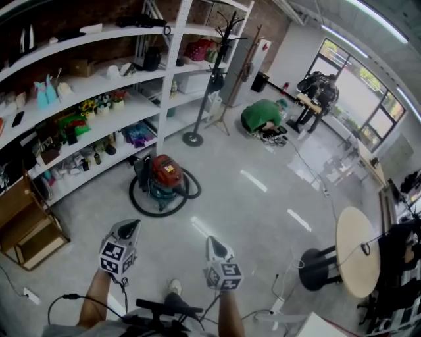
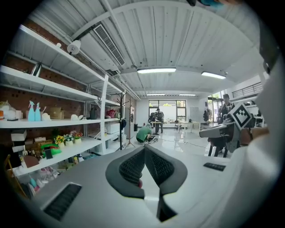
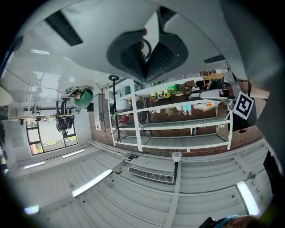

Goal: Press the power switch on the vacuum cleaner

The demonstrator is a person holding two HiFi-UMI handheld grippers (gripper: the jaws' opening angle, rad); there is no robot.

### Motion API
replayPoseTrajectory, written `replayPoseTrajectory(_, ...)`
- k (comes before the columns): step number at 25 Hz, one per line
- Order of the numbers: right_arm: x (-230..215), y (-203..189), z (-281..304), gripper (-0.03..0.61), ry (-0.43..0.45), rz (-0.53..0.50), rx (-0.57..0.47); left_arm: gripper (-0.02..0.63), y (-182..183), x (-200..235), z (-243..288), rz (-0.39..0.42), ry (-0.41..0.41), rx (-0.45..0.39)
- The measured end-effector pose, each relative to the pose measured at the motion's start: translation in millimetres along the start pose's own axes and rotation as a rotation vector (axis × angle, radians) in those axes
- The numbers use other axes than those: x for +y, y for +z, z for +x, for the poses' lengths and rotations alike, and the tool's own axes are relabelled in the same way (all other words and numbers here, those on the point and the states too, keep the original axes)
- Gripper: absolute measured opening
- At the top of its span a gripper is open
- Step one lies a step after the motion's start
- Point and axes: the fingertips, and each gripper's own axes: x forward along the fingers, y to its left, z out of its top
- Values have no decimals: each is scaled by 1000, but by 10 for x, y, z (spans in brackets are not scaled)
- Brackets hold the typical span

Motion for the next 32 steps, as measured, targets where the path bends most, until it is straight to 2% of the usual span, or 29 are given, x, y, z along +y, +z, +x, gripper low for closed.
replayPoseTrajectory(7, -643, 94, 352, 12, 31, 21, -2, 6, 109, -150, 635, -6, 30, 17)
replayPoseTrajectory(11, -892, 171, 537, 12, 66, -1, -4, 6, 198, -194, 891, -15, 56, 13)
replayPoseTrajectory(15, -1063, 171, 645, 12, 91, 24, 6, 6, 215, -246, 1063, -12, 87, 14)
replayPoseTrajectory(24, -1238, 158, 891, 12, 117, 39, 1, 6, 239, -247, 1335, -6, 93, 35)
replayPoseTrajectory(32, -1249, 222, 1308, 12, 124, 45, 30, 6, 305, 91, 1697, -22, 96, 25)
